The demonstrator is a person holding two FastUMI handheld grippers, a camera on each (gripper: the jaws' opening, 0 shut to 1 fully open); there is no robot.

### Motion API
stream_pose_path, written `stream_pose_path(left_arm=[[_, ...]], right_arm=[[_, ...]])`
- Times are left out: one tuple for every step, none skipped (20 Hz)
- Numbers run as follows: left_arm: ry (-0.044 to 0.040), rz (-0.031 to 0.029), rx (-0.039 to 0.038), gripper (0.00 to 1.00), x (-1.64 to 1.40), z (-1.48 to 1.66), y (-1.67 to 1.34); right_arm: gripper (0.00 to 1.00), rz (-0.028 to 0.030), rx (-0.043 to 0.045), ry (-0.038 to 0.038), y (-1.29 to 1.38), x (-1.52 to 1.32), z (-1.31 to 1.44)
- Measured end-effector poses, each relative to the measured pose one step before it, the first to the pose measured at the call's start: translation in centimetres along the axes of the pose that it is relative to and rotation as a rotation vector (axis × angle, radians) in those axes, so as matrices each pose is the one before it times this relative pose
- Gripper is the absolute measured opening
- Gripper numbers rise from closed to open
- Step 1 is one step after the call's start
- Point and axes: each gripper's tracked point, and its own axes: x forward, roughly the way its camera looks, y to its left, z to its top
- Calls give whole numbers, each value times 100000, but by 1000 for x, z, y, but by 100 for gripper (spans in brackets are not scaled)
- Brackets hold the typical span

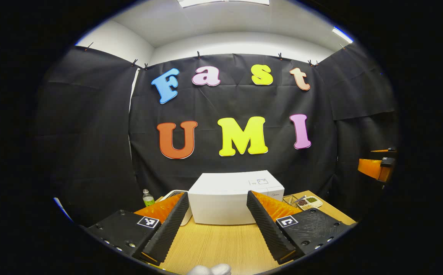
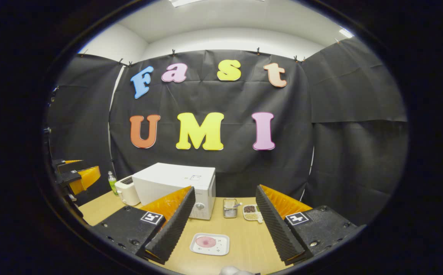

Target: Open the microwave oven with the left hand, put the food in, and close the microwave oven.

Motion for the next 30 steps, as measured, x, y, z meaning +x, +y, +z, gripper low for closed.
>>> stream_pose_path(left_arm=[[261,-308,87,95,79,-275,-185],[-305,-291,17,95,68,-55,-38],[-105,-485,-45,95,230,-134,-297],[19,-516,26,95,262,-148,-309],[104,-697,113,95,450,-424,-423],[-106,-784,-205,95,548,-323,-454],[-172,-848,-290,95,622,-372,-539],[414,-1188,-255,95,654,-475,-712],[-158,-1330,-298,95,762,-575,-782],[-62,-1287,-203,95,838,-471,-902],[335,-1073,-99,95,1008,-739,-865],[269,-1602,-490,95,1101,-823,-985],[1108,-1507,-536,95,1010,-872,-1060],[453,-957,-733,95,1278,-896,-951],[36,-1041,108,95,1160,-797,-785],[438,-316,1018,95,1364,-789,-796],[-19,-424,828,95,1371,-867,-699],[292,-1014,101,95,1345,-837,-775],[1440,-995,-315,95,1353,-946,-801],[22,-1447,-224,95,1308,-826,-753],[722,-801,-102,95,1404,-660,-503],[989,-161,508,95,1304,-935,-330],[1685,-93,56,95,1267,-1154,-77],[1975,-103,-348,95,1257,-1052,-197],[1233,-102,-37,95,1319,-901,-138],[1647,239,269,95,1215,-1019,22],[1799,679,67,95,966,-826,193],[621,47,-23,95,963,-722,105],[1007,251,-902,95,1041,-823,-52],[1710,-111,-196,95,772,-737,24]], right_arm=[[100,262,143,-11,72,-125,-1],[96,109,-71,-92,-17,-20,-94],[100,-240,-167,65,-142,-29,28],[100,-152,51,476,-131,-128,-251],[100,140,470,-241,-59,-89,159],[100,-765,143,-444,-335,55,252],[100,-500,-401,-410,-343,63,249],[100,-476,-247,-94,-276,-58,51],[100,-353,302,50,-308,0,198],[100,-370,293,360,-370,74,40],[100,-521,-119,370,-366,-27,93],[100,-618,-463,402,-438,123,-11],[100,-705,-610,390,-362,11,83],[100,-662,-661,393,-313,-38,-30],[100,-232,-608,111,-209,36,89],[100,-142,-426,-56,-120,61,120],[100,-47,-606,325,-182,60,50],[100,56,-449,492,-92,39,-87],[100,53,69,278,-134,23,119],[100,86,162,556,-180,114,-57],[100,138,428,720,-180,-24,-113],[100,-205,388,578,-226,125,-253],[100,-847,98,741,-510,123,-214],[100,-957,272,922,-543,112,-341],[100,-901,328,1309,-472,28,-352],[100,-824,174,1553,-409,116,-467],[100,-773,-240,1309,-468,107,-322],[100,-1116,-573,990,-465,101,-227],[96,-1370,-855,602,-526,58,-166],[96,-1084,-926,524,-443,95,-156]])
